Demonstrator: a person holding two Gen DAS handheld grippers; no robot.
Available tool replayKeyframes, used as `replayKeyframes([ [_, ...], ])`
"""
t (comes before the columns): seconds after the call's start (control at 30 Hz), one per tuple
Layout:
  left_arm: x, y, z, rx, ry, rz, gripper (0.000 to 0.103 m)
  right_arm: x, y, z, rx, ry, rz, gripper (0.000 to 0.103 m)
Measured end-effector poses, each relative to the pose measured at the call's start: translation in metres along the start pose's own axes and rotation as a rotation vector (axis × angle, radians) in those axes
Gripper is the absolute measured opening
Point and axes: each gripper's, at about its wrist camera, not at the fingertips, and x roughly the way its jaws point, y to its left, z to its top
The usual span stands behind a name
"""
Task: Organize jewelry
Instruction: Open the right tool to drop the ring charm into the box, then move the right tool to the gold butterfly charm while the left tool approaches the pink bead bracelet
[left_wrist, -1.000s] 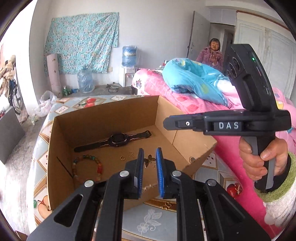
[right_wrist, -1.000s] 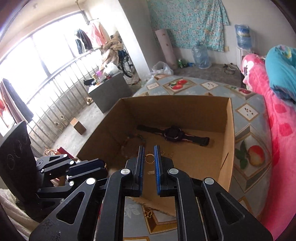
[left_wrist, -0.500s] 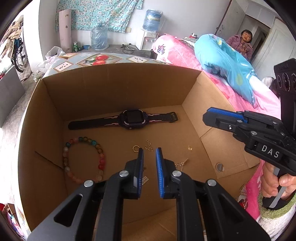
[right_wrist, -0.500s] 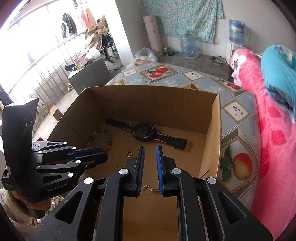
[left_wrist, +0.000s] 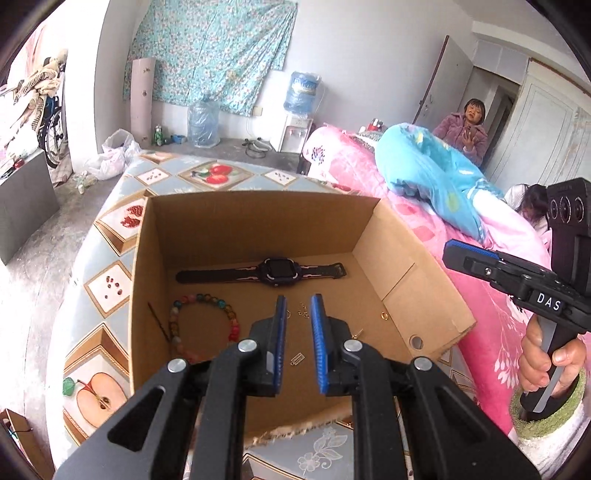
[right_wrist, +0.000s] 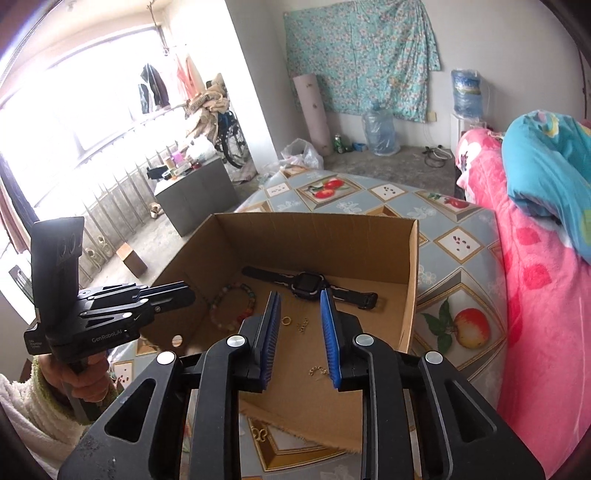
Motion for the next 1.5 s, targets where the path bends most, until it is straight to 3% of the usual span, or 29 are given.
replayKeyframes([
  [0.23,-0.069,0.011,-0.04,0.026,-0.12,0.023,0.013,-0.046,0.027,-0.053,0.02,-0.059,0.087,0.03],
  [0.4,-0.093,0.014,-0.072,0.049,-0.12,0.03,0.018,-0.034,0.042,-0.1,0.116,0.029,0.093,0.036],
  [0.47,-0.086,0.01,-0.085,0.068,-0.078,0.049,0.018,-0.02,0.042,-0.114,0.165,0.078,0.089,0.036],
  [0.6,-0.049,0.002,-0.112,0.113,0.052,0.162,0.018,0.006,0.041,-0.132,0.212,0.185,-0.013,0.037],
  [0.77,0.0,0.004,-0.139,0.151,0.185,0.284,0.018,0.02,0.042,-0.13,0.243,0.228,-0.02,0.037],
  [0.83,0.01,0.008,-0.142,0.139,0.202,0.312,0.018,0.019,0.047,-0.131,0.239,0.23,-0.016,0.037],
  [1.5,0.025,0.019,-0.134,0.066,0.219,0.302,0.018,0.032,0.054,-0.133,0.251,0.26,0.0,0.037],
])
